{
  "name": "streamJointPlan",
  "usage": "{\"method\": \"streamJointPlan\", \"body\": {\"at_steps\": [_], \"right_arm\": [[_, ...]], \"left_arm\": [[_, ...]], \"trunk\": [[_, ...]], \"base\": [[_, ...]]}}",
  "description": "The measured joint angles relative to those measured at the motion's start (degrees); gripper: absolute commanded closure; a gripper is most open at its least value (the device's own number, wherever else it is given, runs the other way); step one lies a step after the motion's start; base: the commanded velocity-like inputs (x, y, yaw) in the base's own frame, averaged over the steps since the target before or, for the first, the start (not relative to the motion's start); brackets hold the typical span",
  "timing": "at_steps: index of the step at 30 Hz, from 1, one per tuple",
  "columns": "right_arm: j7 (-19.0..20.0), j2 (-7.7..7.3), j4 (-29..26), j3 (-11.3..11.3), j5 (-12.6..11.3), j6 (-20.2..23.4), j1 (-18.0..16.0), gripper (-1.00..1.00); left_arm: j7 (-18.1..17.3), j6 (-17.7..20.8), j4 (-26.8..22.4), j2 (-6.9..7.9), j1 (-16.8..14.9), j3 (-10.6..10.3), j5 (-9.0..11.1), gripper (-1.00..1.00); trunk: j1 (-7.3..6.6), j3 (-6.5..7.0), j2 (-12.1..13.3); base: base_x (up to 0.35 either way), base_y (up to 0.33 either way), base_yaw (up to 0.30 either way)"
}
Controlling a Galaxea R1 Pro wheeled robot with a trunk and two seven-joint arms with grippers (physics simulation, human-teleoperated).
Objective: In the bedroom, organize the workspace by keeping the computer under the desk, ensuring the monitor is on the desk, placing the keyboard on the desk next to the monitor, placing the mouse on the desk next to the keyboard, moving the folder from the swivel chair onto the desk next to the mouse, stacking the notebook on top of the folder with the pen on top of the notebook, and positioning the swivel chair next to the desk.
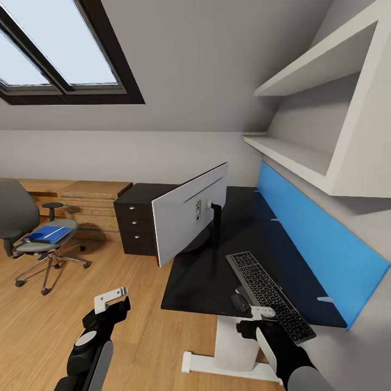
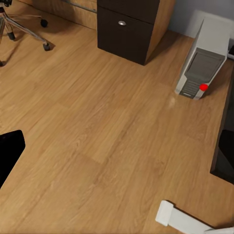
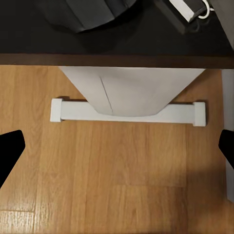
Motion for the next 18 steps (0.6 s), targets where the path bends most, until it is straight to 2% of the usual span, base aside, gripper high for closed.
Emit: {"method": "streamJointPlan", "body": {"at_steps": [18], "right_arm": [[0.0,0.07,-0.2,0.1,0.0,-0.3,0.0,-1.0]], "left_arm": [[0.0,0.1,0.1,0.0,0.0,0.0,-0.1,-1.0]], "trunk": [[0.0,0.0,0.0]], "base": [[0.0,0.0,0.0]]}}
